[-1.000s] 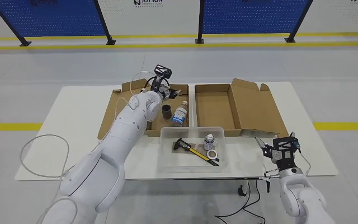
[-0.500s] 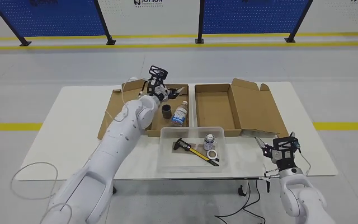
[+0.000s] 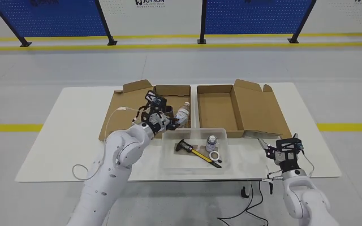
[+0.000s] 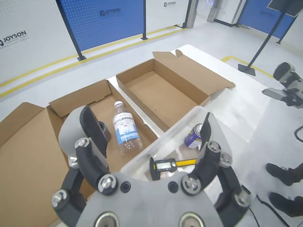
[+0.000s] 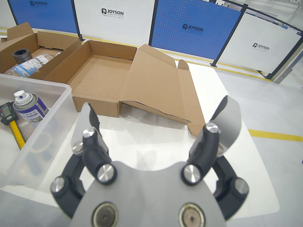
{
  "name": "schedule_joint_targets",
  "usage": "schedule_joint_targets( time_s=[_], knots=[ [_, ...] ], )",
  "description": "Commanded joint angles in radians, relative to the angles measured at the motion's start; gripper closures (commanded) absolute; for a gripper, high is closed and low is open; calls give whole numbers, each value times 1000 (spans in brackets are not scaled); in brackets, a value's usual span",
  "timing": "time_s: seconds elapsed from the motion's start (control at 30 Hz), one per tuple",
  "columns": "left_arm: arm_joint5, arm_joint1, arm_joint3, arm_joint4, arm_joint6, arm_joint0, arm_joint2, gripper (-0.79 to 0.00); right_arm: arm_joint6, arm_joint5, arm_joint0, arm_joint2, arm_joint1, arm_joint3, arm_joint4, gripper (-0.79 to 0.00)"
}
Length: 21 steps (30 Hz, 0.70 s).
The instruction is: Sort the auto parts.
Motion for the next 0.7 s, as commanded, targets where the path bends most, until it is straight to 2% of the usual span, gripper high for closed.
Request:
schedule_joint_targets(
  time_s=[0.0,0.1,0.2,0.67],
  knots=[
    [-18,5,-58,-16,-17,38,-10,-785,0,0,0,0,0,0,0,-785],
    [-57,11,-129,-41,-34,85,-19,-785,0,0,0,0,0,0,0,-785],
    [-120,17,-173,-57,2,130,-22,-785,0,0,0,0,0,0,0,-785],
    [-120,17,-173,-57,2,130,-22,-785,0,0,0,0,0,0,0,-785]
  ],
)
